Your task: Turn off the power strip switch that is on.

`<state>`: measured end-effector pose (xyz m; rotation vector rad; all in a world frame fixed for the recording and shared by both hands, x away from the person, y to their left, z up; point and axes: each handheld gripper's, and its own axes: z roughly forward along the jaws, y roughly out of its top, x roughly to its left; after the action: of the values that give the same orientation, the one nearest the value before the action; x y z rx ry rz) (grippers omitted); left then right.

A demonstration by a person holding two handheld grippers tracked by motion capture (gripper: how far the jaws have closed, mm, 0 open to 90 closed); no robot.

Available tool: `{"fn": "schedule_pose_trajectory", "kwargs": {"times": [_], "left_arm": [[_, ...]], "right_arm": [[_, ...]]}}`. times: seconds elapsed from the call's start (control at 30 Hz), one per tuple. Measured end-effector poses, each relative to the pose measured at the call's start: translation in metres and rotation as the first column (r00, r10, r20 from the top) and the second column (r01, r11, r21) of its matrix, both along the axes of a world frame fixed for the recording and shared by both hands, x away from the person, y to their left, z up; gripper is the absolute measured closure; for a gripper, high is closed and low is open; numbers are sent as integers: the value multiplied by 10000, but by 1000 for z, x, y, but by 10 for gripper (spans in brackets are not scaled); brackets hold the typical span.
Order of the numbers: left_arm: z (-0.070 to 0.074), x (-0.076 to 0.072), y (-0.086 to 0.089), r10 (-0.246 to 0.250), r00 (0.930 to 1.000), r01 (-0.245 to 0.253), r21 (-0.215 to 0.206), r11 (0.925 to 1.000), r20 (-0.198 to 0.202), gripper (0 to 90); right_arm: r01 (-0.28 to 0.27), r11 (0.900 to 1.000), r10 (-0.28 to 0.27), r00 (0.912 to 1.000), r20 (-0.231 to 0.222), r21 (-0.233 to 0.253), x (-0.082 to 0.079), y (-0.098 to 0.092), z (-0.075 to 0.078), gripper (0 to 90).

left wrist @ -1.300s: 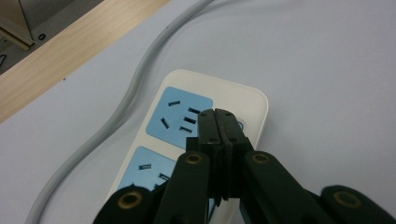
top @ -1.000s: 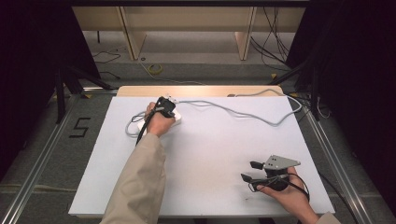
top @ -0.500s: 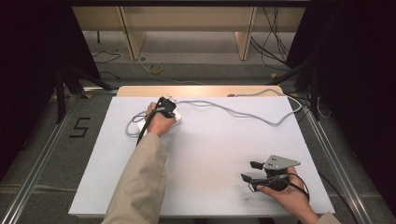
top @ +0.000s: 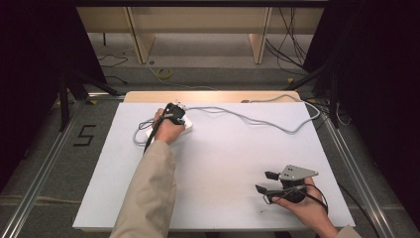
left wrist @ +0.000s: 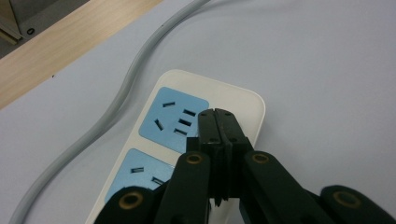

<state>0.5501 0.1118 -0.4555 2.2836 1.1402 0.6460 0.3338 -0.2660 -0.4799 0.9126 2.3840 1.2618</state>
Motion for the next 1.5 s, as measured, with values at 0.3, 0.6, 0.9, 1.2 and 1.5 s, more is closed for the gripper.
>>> {"fn": "schedule_pose_trajectory", "kwargs": {"times": [0.3,0.6,0.9,1.2,1.5], "left_arm": [[0,0,-1,85,10000,-84,-50,10000,31,898],[0,0,-2,17,10000,-18,108,9999,70,899],[-1,-2,-4,187,9998,-187,48,9998,-24,899],[-1,-2,-4,95,10000,-94,175,9998,-21,899],[0,-2,-4,196,9998,-195,79,9998,-40,899]], "right_arm": [[-34,10000,34,10000,-62,-18,0,1,0,379],[-65,10000,64,9999,-89,-13,1,2,0,379],[-156,9999,156,9999,3,-59,1,3,0,379],[-116,9999,116,9999,-23,-51,1,2,1,379],[-111,9999,111,9999,-13,-43,1,2,1,379]]}}
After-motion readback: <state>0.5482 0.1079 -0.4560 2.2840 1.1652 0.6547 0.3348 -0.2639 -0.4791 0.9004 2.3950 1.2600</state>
